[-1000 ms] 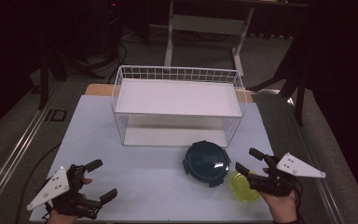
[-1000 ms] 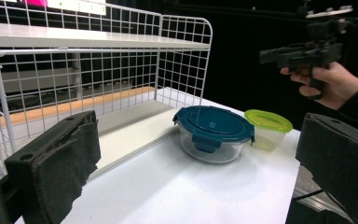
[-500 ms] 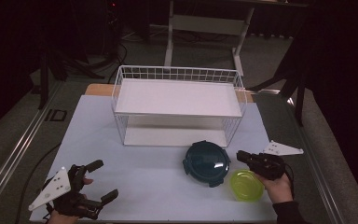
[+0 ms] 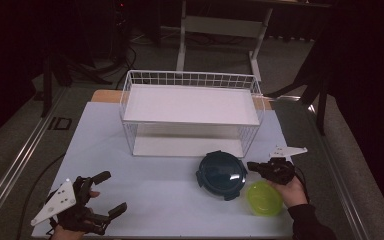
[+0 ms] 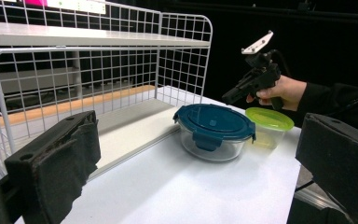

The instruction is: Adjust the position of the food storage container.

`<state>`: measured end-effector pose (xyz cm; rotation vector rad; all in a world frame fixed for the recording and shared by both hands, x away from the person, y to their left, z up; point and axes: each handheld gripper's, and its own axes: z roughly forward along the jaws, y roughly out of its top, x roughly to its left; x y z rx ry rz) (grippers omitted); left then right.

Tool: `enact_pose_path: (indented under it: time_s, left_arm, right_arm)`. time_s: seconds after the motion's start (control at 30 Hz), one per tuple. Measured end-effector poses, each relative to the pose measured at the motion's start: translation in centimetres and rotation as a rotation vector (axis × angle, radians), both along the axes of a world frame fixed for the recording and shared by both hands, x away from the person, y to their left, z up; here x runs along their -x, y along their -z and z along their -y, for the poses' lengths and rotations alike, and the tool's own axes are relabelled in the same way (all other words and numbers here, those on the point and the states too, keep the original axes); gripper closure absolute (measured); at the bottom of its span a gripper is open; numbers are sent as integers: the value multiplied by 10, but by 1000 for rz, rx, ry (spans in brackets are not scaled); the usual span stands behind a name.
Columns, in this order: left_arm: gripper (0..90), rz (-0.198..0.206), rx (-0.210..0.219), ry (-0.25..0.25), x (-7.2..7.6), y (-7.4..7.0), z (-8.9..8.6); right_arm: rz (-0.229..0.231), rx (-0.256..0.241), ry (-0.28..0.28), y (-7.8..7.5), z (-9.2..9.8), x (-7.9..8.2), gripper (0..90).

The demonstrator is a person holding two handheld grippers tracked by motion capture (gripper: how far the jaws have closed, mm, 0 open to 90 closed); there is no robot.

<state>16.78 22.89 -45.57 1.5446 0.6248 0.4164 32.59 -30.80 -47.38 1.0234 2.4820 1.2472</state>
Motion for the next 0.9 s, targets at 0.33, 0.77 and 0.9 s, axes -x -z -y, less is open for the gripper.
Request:
enact_pose_path:
  time_s: [0.33, 0.77, 0.9]
  left_arm:
    - [0, 2, 5, -2, 0, 0, 0]
    - [0, -3, -2, 7, -1, 2, 3]
    - [0, -6, -3, 10, -1, 2, 4]
  right_arm:
    - [-43, 26, -33, 3, -4, -2, 900]
    - [-60, 29, -35, 2, -9, 0, 900]
    - [-59, 25, -41, 2, -13, 1, 900]
